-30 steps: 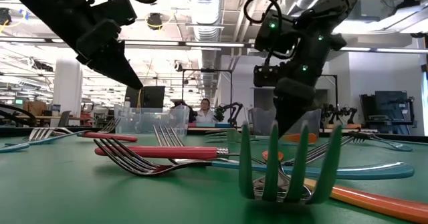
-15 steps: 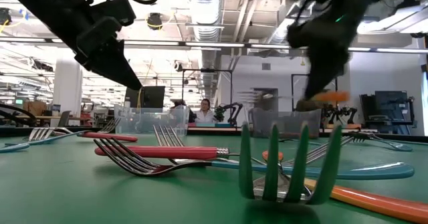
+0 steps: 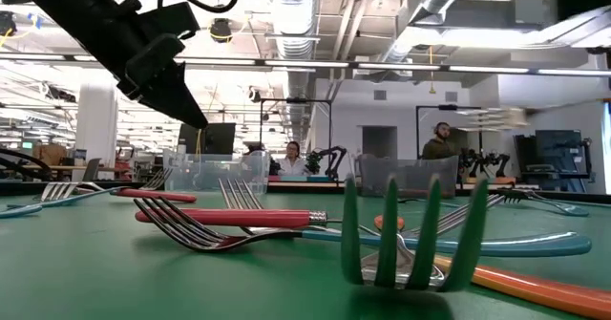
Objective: Sort silverware by color (type)
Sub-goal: Put the orange fork into the white bin
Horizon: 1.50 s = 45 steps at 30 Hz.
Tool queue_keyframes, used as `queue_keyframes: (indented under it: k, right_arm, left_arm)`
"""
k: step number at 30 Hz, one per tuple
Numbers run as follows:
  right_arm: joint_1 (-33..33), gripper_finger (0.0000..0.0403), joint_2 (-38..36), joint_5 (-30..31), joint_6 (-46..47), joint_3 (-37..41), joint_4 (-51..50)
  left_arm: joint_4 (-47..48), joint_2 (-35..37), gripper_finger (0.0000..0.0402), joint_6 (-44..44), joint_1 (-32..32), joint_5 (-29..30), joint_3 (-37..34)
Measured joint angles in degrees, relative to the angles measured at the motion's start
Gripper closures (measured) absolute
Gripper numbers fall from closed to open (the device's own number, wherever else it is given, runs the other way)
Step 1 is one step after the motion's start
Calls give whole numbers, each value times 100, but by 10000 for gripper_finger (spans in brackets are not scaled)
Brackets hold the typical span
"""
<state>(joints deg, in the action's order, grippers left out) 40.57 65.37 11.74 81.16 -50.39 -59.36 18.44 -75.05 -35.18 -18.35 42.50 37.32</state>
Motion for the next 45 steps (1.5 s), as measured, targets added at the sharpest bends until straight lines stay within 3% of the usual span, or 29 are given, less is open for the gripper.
queue_keyframes:
  k: [11,17,27,33,37,45]
  right_arm:
    - [2147,390,-8,-155,3127,-2,-514]
    - [2901,390,174,-155,3980,-59,-420]
    - [3342,389,721,33,4182,-1051,-1299]
    - [3502,388,926,-236,4204,-1587,-1450]
    - [3587,388,1074,-556,4209,-1700,-1219]
    - [3532,381,1484,-567,4160,-1690,-1187]
  left_arm:
    - [-478,2,304,532,380,-263,-2]
    - [-772,2,304,855,568,-525,0]
    - [-800,2,304,909,652,-523,-2]
    - [-802,2,304,909,652,-530,-2]
    - [-804,2,304,909,652,-588,-2]
    - [-931,2,304,966,652,-548,-1]
